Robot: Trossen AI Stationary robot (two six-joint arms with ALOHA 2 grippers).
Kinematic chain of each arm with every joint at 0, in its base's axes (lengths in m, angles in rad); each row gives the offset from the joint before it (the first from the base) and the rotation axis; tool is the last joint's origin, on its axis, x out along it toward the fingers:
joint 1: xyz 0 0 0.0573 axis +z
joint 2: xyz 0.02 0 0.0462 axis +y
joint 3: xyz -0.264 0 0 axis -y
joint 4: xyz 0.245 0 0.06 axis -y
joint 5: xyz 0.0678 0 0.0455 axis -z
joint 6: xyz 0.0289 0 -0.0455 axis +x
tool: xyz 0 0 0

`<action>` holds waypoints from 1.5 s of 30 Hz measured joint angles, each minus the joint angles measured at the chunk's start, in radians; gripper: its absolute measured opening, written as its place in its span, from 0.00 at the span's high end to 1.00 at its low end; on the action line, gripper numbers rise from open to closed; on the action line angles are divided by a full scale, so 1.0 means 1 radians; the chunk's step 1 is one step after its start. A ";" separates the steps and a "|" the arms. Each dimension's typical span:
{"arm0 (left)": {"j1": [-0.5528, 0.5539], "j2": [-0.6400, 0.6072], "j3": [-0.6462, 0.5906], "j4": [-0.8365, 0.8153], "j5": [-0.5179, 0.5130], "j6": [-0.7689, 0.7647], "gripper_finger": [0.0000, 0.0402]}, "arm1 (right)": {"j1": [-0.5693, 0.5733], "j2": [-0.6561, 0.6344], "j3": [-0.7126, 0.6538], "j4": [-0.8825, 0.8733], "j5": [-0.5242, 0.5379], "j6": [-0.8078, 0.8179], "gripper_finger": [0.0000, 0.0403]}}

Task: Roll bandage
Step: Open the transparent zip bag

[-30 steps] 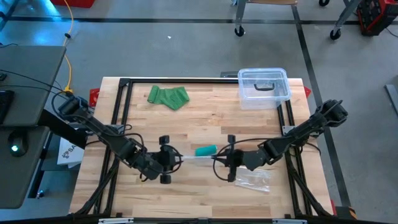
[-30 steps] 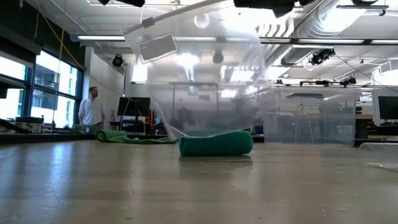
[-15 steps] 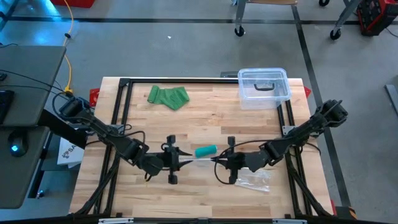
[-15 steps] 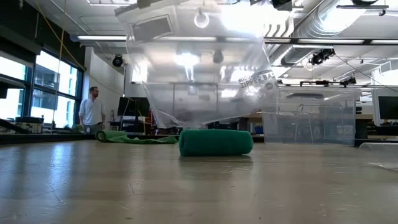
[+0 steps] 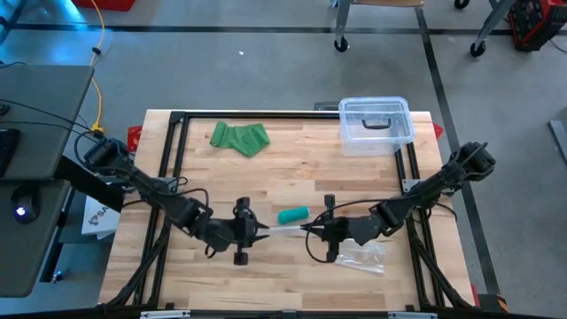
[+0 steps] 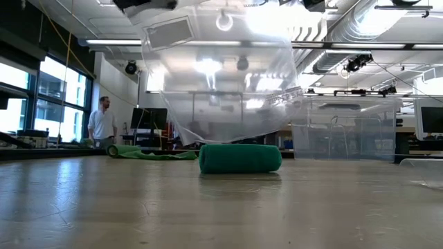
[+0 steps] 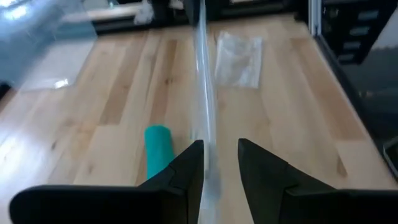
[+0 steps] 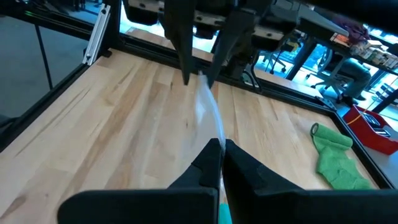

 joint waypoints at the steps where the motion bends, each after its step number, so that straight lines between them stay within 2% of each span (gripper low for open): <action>1: -0.006 0.000 0.000 -0.023 -0.004 -0.017 0.77 | 0.000 0.000 0.000 0.000 0.000 0.000 1.00; 5: -0.030 0.000 0.000 -0.090 -0.049 -0.076 0.80 | 0.000 0.000 0.000 0.000 0.000 0.003 1.00; 11: -0.045 0.000 0.000 -0.077 -0.115 -0.080 0.85 | 0.000 0.000 0.000 0.000 0.000 0.003 1.00; 19: -0.034 0.000 0.000 -0.041 -0.110 -0.072 0.83 | -0.002 0.000 0.000 0.000 0.000 0.003 1.00; 22: -0.024 0.000 0.000 -0.041 -0.138 -0.072 0.83 | -0.002 0.000 0.000 0.000 0.000 0.003 1.00; 32: -0.026 0.000 0.000 -0.067 -0.157 -0.071 0.96 | -0.002 0.000 0.000 -0.001 0.000 0.007 1.00; 35: -0.038 0.000 0.000 -0.074 -0.183 -0.072 0.96 | -0.002 0.000 0.000 0.000 0.000 0.007 1.00; 45: -0.049 0.000 0.001 -0.107 -0.180 -0.080 0.93 | -0.002 0.001 0.000 -0.001 0.000 0.007 1.00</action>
